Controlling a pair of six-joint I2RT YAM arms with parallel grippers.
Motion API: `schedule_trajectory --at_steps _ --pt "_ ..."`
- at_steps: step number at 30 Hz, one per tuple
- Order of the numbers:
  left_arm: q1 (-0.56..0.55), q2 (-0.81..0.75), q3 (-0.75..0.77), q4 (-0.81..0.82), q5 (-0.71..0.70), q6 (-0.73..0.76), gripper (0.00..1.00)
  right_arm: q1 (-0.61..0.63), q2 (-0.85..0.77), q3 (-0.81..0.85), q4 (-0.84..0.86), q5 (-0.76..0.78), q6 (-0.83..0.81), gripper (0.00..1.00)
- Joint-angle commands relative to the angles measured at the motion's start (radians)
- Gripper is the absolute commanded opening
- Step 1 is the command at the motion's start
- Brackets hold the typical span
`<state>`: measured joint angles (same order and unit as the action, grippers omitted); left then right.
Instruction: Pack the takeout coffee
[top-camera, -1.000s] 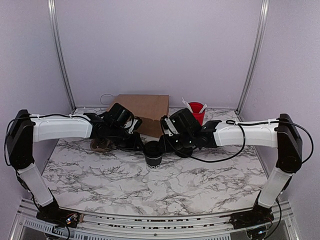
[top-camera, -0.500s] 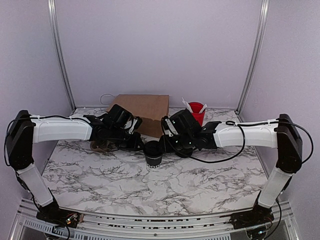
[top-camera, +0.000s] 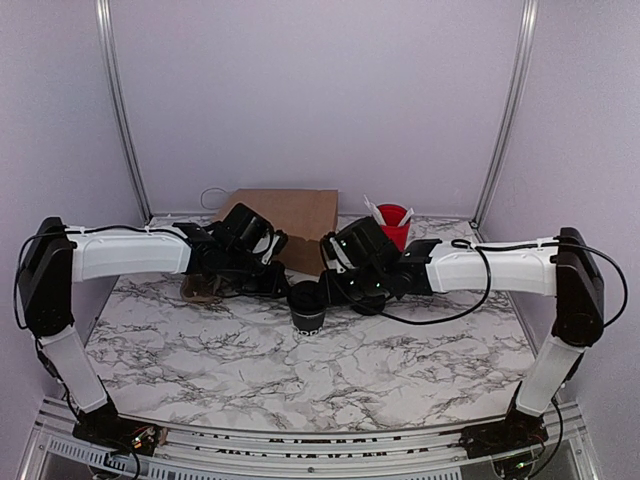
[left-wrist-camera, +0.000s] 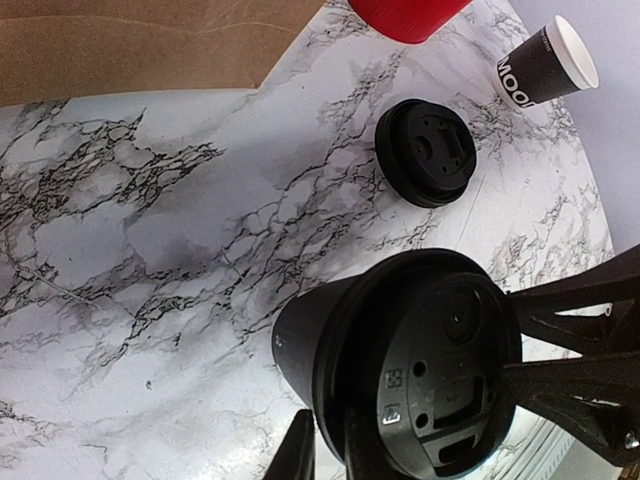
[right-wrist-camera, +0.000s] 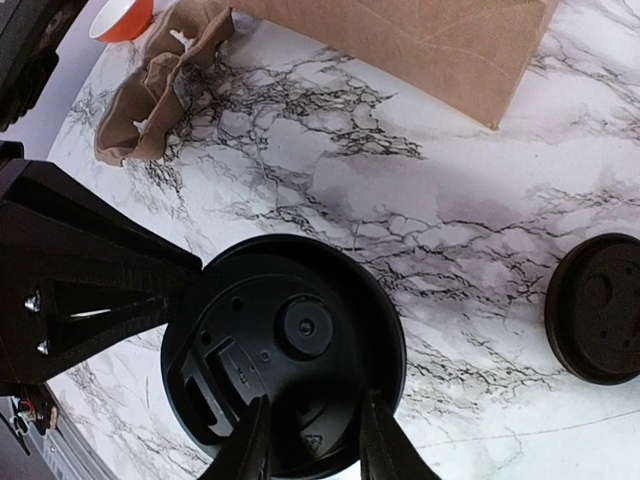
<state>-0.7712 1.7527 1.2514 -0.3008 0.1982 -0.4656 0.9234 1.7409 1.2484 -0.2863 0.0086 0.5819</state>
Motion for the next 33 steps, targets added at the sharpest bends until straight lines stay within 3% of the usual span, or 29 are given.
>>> schedule_trajectory --at_steps 1,21,33 --pt "-0.016 0.082 0.021 -0.193 -0.041 0.042 0.11 0.021 0.001 0.066 -0.06 0.01 0.015 0.3" --pt "-0.014 0.056 0.152 -0.208 -0.009 0.05 0.15 0.009 -0.015 0.096 -0.077 0.03 0.0 0.32" --pt "-0.004 -0.001 0.139 -0.22 -0.024 0.039 0.18 -0.006 -0.016 0.085 -0.105 0.015 -0.028 0.32"
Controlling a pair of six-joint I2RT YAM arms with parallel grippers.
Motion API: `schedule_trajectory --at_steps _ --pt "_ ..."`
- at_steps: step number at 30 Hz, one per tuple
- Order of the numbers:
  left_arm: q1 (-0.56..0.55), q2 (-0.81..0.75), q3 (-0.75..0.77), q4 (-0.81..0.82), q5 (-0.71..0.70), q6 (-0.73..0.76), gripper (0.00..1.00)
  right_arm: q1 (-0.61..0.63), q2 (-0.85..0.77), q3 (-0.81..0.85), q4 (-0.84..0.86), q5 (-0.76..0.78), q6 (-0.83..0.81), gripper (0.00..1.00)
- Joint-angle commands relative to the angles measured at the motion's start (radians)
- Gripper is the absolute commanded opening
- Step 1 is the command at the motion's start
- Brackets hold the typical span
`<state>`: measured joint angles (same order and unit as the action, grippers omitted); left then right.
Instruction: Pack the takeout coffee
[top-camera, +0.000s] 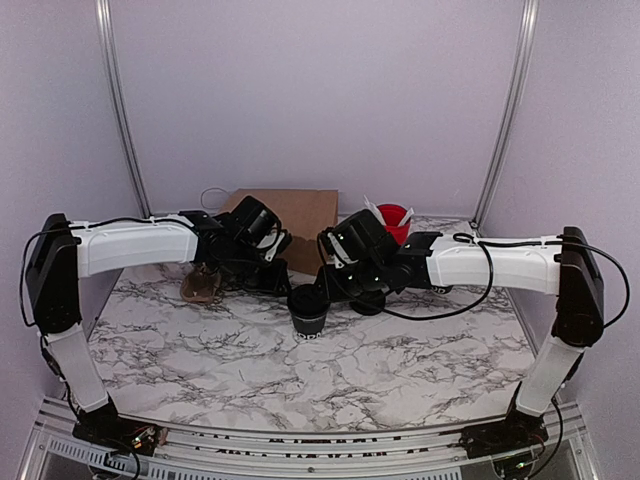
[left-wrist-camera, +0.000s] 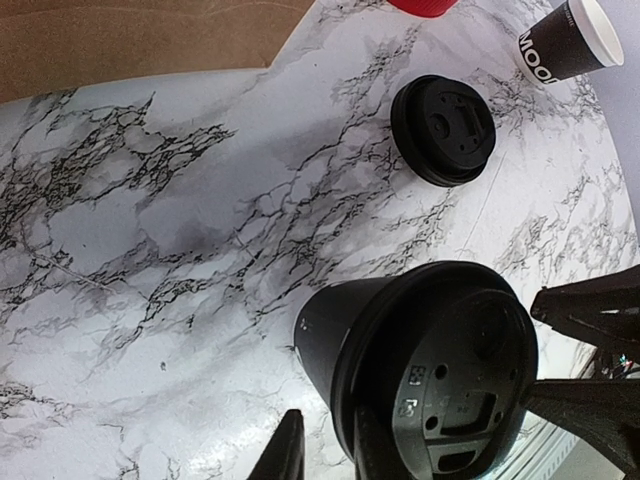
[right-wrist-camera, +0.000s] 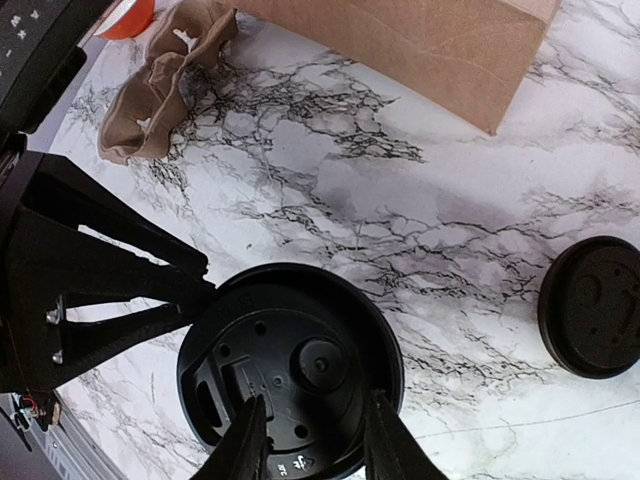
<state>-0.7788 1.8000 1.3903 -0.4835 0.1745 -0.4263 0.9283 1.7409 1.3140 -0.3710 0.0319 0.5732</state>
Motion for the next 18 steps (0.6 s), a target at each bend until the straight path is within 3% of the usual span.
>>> schedule_trajectory --at_steps 1,18 --pt "0.005 -0.052 -0.001 -0.037 0.009 -0.003 0.18 -0.014 -0.018 0.014 -0.02 -0.011 -0.021 0.32" --pt "0.023 -0.086 -0.117 0.028 0.164 -0.056 0.18 -0.033 0.017 0.002 -0.002 -0.065 -0.043 0.32"
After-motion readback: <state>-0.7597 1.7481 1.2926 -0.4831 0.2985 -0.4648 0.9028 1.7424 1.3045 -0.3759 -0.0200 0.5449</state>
